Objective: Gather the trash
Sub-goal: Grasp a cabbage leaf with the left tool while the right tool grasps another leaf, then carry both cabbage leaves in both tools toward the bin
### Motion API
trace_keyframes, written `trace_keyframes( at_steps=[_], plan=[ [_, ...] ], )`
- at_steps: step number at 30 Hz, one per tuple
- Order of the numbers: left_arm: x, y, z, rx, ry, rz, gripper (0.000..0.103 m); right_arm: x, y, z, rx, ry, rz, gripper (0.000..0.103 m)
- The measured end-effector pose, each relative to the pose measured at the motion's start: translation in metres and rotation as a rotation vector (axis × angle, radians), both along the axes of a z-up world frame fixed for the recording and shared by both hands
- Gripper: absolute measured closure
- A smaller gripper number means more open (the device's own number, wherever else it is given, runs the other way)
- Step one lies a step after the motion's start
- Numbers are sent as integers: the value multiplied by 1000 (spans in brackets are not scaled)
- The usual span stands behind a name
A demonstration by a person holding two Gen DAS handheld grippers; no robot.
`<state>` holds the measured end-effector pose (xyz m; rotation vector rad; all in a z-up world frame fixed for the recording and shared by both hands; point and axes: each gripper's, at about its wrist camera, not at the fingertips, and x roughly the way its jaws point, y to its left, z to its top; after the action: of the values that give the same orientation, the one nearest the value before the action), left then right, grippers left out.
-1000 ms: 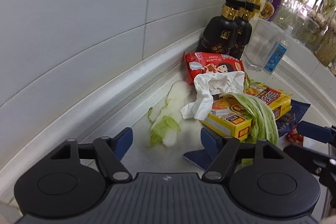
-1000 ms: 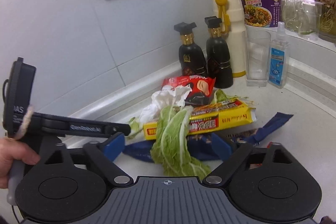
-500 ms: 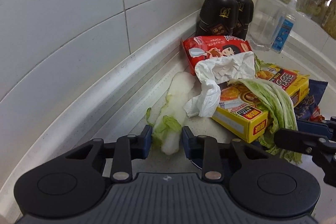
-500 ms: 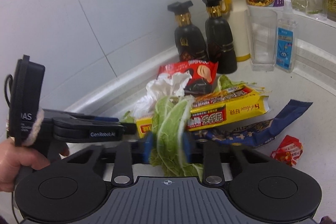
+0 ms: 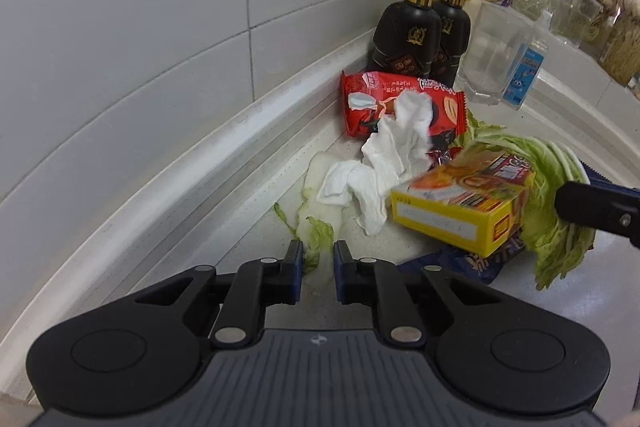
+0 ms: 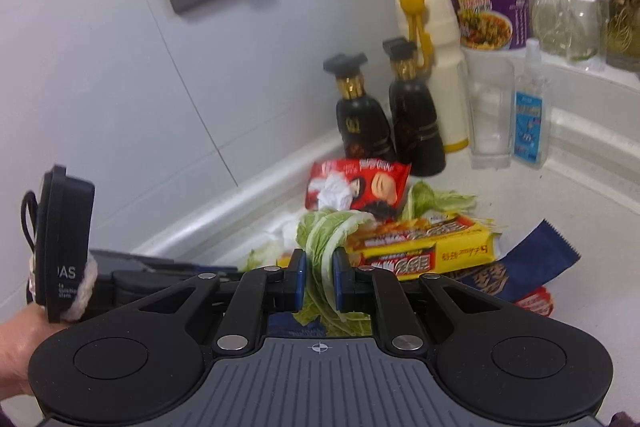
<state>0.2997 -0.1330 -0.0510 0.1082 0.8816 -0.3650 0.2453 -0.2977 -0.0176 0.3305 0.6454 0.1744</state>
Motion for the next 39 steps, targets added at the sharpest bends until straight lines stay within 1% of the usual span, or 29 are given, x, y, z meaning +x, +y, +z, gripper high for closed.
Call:
trace_keyframes(
  at_steps=[9,14,17,20,24,28,33,39],
  plan=[
    [-23,19,16,-47,34,34,89,-20,1,24,3,-44,0,91],
    [-45,34,21,-85,55,50,89,-39,3,36,17,-55,3,91],
    [-58,45,22,-121,75,77,89,-54,6,42,28,-57,7,91],
    [-73,58,22,-165,99,113,89,-67,10,45,41,-43,16,91],
    [-92,71,22,-195,111,142,89,-85,19,46,31,-22,35,91],
    [-113,83,21,-225,121,171,89,-102,23,42,48,9,49,91],
    [-137,95,14,-259,149,213,89,-120,28,37,67,50,56,91],
    [-165,105,7,-279,179,251,89,-140,38,32,67,85,77,91]
  ],
)
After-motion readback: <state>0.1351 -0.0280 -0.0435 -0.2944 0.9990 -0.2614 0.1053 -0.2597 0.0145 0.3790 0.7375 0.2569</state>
